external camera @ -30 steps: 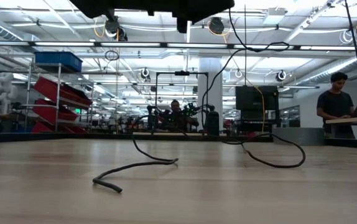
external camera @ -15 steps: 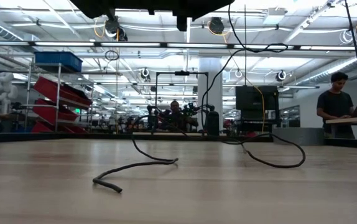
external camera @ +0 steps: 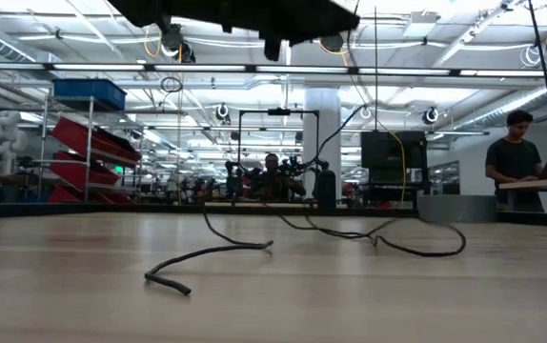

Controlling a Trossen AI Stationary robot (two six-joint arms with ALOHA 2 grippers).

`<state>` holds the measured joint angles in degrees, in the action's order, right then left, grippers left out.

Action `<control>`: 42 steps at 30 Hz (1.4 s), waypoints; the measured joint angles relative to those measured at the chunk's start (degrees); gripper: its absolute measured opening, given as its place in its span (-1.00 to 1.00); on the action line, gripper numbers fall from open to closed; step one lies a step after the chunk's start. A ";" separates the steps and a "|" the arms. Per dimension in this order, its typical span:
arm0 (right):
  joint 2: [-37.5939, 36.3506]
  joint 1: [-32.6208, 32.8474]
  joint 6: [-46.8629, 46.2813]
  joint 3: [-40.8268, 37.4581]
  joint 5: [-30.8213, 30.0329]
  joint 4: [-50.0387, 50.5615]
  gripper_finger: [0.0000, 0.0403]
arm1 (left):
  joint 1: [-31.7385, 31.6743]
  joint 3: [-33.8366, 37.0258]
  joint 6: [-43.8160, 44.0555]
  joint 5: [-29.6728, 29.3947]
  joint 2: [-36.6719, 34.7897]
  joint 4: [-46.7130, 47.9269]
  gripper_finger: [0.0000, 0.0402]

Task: Coil cords
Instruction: Coil the black wire onto the spool

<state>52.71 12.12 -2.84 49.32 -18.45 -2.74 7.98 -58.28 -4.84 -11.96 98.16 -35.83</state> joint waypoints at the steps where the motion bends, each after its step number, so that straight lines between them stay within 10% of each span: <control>1: 0.01 0.00 -0.33 0.00 0.59 0.61 -1.00 | 0.02 0.00 0.00 -0.57 -0.39 1.85 -0.98; 19: 0.07 0.00 -2.29 0.00 0.84 3.52 -1.00 | 3.16 0.00 5.87 -5.48 -16.60 32.19 -0.99; 42: 4.14 0.00 2.26 0.00 6.60 8.10 -1.00 | 4.91 0.00 4.48 -6.80 -21.03 36.17 -0.99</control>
<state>56.85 12.12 -0.58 49.32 -11.86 5.36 12.88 -58.28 -0.36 -18.76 77.12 0.34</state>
